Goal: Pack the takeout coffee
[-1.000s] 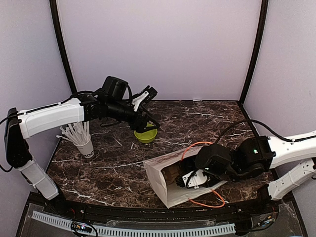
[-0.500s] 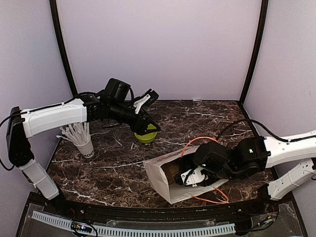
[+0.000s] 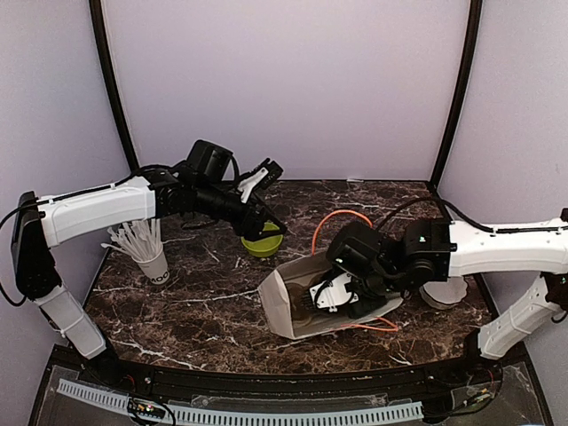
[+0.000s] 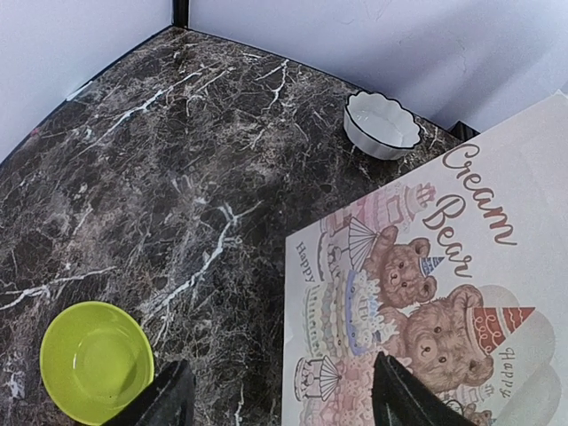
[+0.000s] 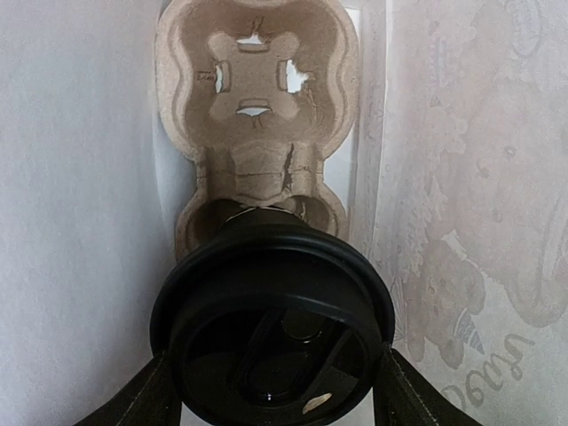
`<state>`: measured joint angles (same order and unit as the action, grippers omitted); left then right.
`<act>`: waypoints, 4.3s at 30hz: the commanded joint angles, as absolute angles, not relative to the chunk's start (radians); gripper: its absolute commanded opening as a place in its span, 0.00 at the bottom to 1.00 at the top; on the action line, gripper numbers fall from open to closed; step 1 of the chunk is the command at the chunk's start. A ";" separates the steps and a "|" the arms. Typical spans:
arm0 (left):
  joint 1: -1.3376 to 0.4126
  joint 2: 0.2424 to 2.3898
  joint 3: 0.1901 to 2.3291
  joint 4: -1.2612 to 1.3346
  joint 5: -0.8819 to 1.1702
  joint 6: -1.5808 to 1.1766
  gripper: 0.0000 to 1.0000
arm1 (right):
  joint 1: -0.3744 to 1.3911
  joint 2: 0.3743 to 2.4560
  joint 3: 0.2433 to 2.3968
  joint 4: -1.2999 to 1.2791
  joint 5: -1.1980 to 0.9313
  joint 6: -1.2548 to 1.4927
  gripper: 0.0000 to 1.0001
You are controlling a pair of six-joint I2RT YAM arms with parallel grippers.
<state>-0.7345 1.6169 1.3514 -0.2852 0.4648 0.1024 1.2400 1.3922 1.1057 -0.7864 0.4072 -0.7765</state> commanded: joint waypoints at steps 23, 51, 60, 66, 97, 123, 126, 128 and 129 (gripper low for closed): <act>-0.549 1.505 1.324 -0.151 0.636 -0.057 0.72 | 0.826 1.883 1.576 -1.208 -0.133 -0.737 0.25; -0.495 1.512 1.336 -0.168 0.727 -0.053 0.73 | 0.891 1.761 1.636 -1.169 -0.136 -0.667 0.66; -0.496 1.458 1.360 -0.205 0.845 0.036 0.77 | 0.891 1.735 1.699 -1.221 -0.179 -0.661 0.79; -0.517 1.456 1.424 -0.252 0.836 0.033 0.77 | 0.891 1.737 1.776 -1.259 -0.181 -0.671 0.85; -0.689 1.905 1.926 -0.302 0.812 -0.099 0.43 | 0.779 1.492 2.013 -1.223 -0.115 -0.762 0.85; -1.194 1.453 1.355 -0.134 0.544 -0.047 0.01 | 0.330 1.328 1.561 -0.888 -0.137 -0.609 0.81; -1.237 1.490 1.367 -0.164 0.535 -0.034 0.02 | 0.330 1.331 1.557 -0.896 -0.160 -0.610 0.81; -1.261 1.517 1.391 -0.200 0.534 -0.014 0.03 | 0.330 1.330 1.557 -0.903 -0.168 -0.612 0.81; -1.272 1.525 1.410 -0.223 0.536 -0.009 0.04 | 0.330 1.328 1.554 -0.904 -0.172 -0.613 0.81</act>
<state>-1.2388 1.4925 1.3792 -0.1917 0.5625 -0.0326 0.3363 1.3491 1.5631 -0.9253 -0.1360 -0.6224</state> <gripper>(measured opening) 0.036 0.811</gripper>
